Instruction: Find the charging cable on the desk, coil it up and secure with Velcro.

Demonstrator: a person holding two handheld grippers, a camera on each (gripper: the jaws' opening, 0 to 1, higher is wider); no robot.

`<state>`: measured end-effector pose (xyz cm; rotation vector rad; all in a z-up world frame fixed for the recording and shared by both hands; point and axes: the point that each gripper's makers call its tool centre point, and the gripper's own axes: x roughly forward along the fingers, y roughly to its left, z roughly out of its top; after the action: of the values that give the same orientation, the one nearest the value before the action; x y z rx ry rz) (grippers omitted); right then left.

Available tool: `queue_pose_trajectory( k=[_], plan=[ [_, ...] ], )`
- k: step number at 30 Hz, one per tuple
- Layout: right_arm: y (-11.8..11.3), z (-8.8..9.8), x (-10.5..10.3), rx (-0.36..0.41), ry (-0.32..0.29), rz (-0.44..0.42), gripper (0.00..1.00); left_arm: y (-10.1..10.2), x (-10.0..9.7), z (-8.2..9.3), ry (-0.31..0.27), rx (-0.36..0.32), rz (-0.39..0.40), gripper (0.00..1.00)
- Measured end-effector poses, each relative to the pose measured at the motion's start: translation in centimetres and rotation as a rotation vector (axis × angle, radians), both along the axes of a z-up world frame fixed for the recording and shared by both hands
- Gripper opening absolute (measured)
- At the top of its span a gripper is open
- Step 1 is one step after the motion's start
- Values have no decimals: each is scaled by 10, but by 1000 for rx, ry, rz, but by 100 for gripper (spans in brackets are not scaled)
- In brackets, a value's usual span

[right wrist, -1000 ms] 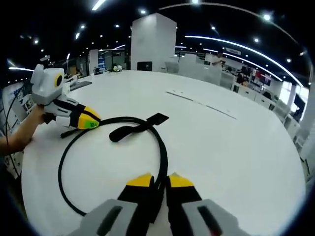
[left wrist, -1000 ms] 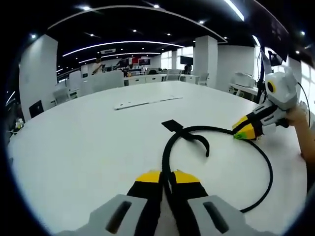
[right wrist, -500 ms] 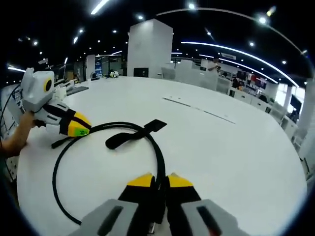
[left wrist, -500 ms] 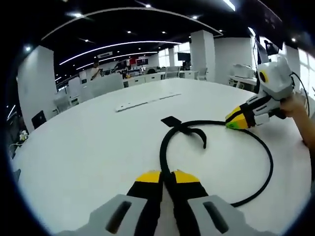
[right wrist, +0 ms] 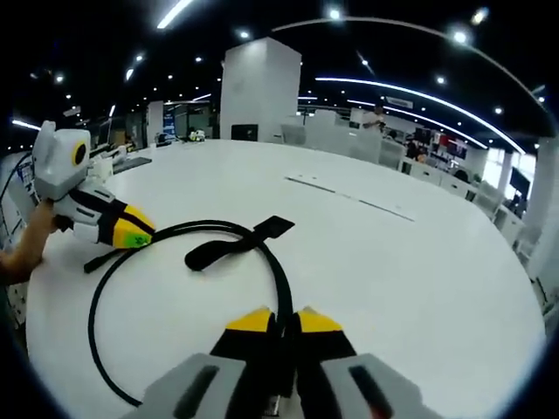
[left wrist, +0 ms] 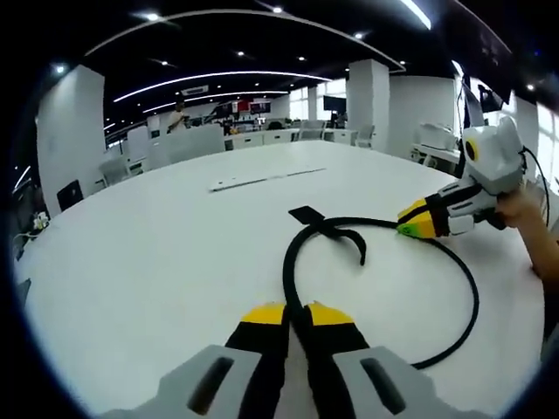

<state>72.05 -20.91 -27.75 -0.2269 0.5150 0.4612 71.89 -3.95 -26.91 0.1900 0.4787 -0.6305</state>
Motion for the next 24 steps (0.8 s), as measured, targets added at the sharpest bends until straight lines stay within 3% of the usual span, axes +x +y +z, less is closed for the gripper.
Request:
queue_pose_trajectory(
  k=[7, 24],
  plan=[
    [0, 0, 0, -7, -6, 20, 11, -1, -1, 0, -47, 72, -5, 8],
    [-1, 0, 2, 10, -21, 47, 15, 0, 0, 1, -61, 97, -20, 7]
  ],
)
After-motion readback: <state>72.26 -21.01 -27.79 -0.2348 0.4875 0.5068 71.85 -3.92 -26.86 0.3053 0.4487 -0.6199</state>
